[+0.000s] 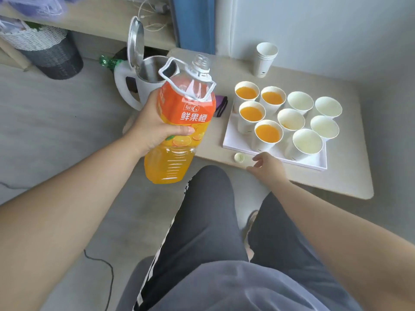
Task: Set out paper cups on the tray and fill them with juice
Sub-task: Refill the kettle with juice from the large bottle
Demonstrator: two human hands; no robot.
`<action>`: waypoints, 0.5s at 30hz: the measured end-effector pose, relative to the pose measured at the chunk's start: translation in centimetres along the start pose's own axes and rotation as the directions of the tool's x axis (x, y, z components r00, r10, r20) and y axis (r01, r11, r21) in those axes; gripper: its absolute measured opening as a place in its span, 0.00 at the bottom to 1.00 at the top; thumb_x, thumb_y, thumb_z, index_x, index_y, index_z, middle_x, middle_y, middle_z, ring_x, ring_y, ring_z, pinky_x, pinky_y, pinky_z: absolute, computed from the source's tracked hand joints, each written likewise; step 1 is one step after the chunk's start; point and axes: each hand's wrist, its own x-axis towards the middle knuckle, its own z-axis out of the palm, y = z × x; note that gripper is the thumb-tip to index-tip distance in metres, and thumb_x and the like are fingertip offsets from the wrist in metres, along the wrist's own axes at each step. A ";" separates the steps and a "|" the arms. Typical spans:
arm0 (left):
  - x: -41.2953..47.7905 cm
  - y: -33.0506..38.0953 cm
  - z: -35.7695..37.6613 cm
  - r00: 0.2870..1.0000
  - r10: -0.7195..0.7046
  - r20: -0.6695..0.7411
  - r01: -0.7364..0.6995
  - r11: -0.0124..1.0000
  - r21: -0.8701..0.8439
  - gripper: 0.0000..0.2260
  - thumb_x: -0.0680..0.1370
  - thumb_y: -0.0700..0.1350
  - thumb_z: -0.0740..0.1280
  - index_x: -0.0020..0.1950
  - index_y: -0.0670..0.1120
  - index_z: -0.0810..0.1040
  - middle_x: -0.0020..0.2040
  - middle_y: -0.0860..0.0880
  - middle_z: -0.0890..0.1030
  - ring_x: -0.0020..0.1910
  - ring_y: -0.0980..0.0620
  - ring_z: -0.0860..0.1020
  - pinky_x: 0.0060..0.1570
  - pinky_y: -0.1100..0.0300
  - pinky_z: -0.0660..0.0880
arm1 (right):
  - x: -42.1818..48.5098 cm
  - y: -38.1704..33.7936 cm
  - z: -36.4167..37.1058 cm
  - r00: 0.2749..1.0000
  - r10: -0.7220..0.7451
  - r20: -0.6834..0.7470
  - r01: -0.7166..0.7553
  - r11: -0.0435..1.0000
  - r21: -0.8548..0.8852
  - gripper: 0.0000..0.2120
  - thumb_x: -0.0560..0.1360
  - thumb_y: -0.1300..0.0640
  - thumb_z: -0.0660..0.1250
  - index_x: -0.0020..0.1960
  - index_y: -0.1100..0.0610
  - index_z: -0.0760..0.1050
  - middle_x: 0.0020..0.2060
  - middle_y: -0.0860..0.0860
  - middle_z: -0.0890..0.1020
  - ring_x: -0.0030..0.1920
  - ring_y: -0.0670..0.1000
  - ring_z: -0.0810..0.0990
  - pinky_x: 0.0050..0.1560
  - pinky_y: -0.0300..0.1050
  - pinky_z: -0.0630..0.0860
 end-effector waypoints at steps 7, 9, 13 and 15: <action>-1.3 -2.3 0.9 0.998 -0.052 -0.018 0.054 0.993 0.105 0.46 0.56 0.50 0.83 0.69 0.54 0.65 0.60 0.60 0.76 0.59 0.62 0.76 0.58 0.56 0.75 | 2.3 0.5 4.2 0.990 0.107 -0.097 -0.098 0.991 0.090 0.29 0.70 0.48 0.74 0.66 0.59 0.70 0.61 0.55 0.75 0.60 0.56 0.75 0.48 0.42 0.68; -1.3 -2.5 1.2 0.998 -0.050 -0.036 0.055 0.988 0.145 0.43 0.59 0.45 0.82 0.70 0.53 0.65 0.55 0.66 0.73 0.53 0.73 0.72 0.50 0.71 0.71 | 2.9 0.1 5.1 0.982 0.128 -0.138 -0.113 0.988 0.106 0.30 0.69 0.46 0.75 0.65 0.58 0.71 0.61 0.54 0.75 0.61 0.56 0.74 0.49 0.44 0.69; -1.4 -3.0 1.4 0.998 -0.039 -0.051 0.049 0.977 0.206 0.42 0.61 0.44 0.81 0.70 0.52 0.65 0.53 0.69 0.70 0.48 0.83 0.67 0.43 0.81 0.66 | 3.7 -0.5 6.2 0.969 0.148 -0.196 -0.126 0.985 0.118 0.26 0.68 0.44 0.74 0.59 0.57 0.74 0.56 0.53 0.75 0.60 0.57 0.72 0.49 0.47 0.72; -1.5 -3.0 1.4 0.998 -0.045 -0.046 0.054 0.976 0.209 0.42 0.61 0.43 0.81 0.70 0.52 0.65 0.53 0.69 0.69 0.48 0.82 0.67 0.44 0.80 0.66 | 4.0 -0.4 6.4 0.966 0.144 -0.213 -0.127 0.987 0.095 0.23 0.70 0.44 0.73 0.59 0.56 0.75 0.56 0.53 0.75 0.59 0.57 0.72 0.48 0.48 0.72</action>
